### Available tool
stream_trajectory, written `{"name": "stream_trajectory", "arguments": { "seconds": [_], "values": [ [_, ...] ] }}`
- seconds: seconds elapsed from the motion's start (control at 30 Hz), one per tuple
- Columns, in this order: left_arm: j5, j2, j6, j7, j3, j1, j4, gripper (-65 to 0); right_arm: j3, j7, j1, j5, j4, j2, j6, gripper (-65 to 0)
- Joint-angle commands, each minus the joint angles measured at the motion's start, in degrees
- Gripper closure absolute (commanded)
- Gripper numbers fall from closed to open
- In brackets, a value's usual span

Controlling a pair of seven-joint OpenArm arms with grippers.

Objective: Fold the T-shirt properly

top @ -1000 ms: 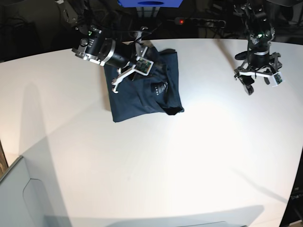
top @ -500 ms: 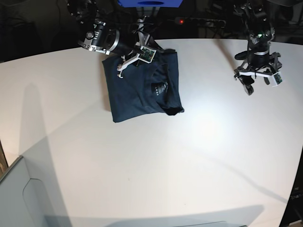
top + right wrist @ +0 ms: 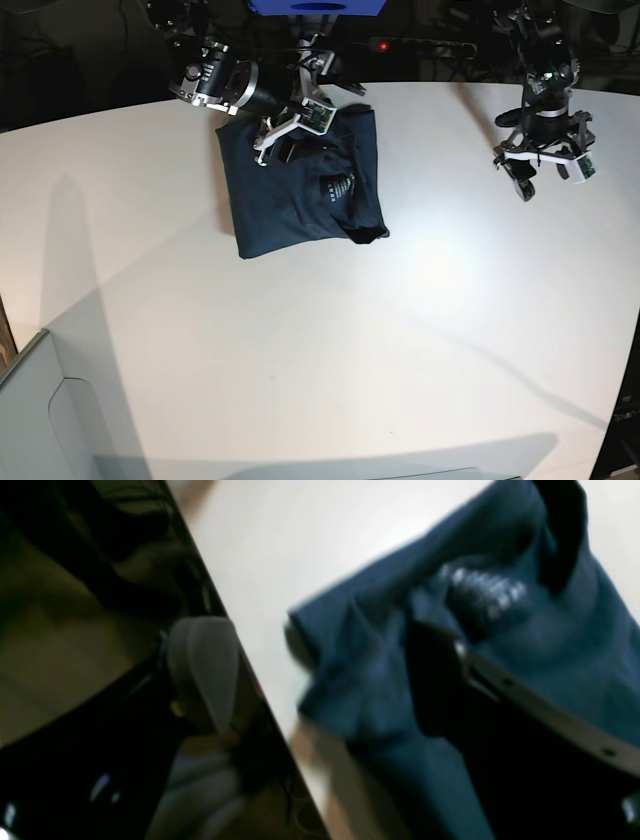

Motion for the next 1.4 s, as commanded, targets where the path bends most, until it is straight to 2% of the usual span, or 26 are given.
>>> {"name": "stream_trajectory", "arguments": {
  "seconds": [0.0, 0.17, 0.3, 0.4, 0.53, 1.13, 1.37],
  "values": [
    [-0.1, -0.5, -0.1, -1.3, -0.2, -0.1, 1.0, -46.7, 0.0, 1.1, 0.6, 0.7, -0.4, -0.7, -0.7, -48.9],
    [-0.1, -0.5, -0.1, -1.3, -0.4, 0.1, 1.1, -46.7, 0.0, 1.1, 3.0, 0.6, -5.4, -2.2, -0.7, -43.4],
    [-0.1, -0.5, -0.1, -1.3, -0.4, 0.2, 1.1, -46.7, 0.0, 1.1, 3.7, 0.6, -6.0, -2.1, -0.7, -34.2],
    [-0.1, -0.5, -0.1, -1.3, -0.4, 0.5, 1.1, -46.7, 0.0, 1.1, 3.7, 0.6, -6.1, -2.1, -0.7, -22.2],
    [-0.1, -0.5, -0.1, -1.3, -0.4, 0.6, 1.1, -46.7, 0.0, 1.1, 3.7, 0.6, -6.0, -2.2, -0.7, -1.0],
    [-0.1, -0.5, -0.1, -1.3, -0.4, 1.4, 1.3, -46.7, -0.5, 1.2, 5.8, 0.7, -5.6, -5.7, -0.7, -0.4],
    [-0.1, -0.6, -0.1, -1.3, -0.4, 1.3, 1.3, -46.7, -5.7, 1.2, 5.9, 0.7, -5.9, -5.3, -0.7, -0.3]
  ]
}}
